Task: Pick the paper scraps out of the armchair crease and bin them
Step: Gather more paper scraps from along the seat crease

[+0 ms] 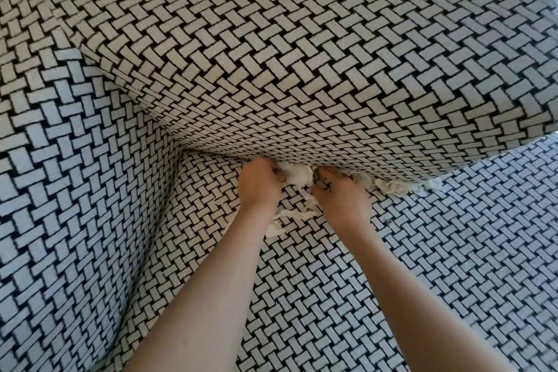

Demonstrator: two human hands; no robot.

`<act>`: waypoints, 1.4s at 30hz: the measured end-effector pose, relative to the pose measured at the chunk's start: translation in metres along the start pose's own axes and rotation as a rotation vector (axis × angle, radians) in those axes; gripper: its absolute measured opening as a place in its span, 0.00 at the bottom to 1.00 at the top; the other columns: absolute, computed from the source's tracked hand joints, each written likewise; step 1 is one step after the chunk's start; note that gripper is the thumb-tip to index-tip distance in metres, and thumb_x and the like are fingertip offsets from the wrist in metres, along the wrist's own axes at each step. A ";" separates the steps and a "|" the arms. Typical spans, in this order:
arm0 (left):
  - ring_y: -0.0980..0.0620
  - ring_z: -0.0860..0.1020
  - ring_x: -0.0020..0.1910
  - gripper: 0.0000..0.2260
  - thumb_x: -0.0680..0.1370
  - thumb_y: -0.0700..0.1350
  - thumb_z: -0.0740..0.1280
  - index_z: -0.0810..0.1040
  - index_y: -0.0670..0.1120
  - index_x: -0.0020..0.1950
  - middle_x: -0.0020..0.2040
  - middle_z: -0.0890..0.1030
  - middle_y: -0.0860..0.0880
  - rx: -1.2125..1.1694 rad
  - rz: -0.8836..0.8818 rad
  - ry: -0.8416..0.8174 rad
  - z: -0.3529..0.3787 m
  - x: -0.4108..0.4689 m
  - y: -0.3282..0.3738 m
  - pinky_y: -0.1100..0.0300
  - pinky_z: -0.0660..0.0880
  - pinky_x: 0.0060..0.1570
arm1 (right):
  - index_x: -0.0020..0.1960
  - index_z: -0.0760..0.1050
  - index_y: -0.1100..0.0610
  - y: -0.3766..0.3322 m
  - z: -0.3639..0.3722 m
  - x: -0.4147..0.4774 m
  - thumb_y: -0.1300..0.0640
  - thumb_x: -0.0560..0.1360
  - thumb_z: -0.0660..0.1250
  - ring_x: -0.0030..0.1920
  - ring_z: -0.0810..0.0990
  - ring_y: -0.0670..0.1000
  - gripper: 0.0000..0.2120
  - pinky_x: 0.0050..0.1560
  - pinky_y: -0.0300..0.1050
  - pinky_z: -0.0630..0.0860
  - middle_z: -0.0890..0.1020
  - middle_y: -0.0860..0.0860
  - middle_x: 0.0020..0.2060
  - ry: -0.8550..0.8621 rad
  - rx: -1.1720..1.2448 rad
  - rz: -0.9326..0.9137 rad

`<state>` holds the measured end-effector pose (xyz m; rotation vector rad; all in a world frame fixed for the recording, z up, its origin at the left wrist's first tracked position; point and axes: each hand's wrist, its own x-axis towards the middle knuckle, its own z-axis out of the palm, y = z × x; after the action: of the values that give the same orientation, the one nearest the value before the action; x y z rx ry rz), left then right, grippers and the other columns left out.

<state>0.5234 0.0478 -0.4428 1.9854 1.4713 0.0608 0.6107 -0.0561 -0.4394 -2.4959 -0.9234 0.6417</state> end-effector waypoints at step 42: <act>0.52 0.72 0.35 0.17 0.73 0.25 0.48 0.74 0.40 0.42 0.36 0.72 0.45 -1.394 -0.600 -0.423 -0.008 -0.051 0.017 0.66 0.76 0.28 | 0.42 0.70 0.56 0.009 -0.004 -0.022 0.56 0.80 0.52 0.27 0.67 0.46 0.12 0.25 0.35 0.66 0.71 0.50 0.30 0.176 0.888 0.446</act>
<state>0.5161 0.0050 -0.4104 0.3867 1.1158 0.2895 0.6017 -0.0782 -0.4346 -1.8737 0.0387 0.7370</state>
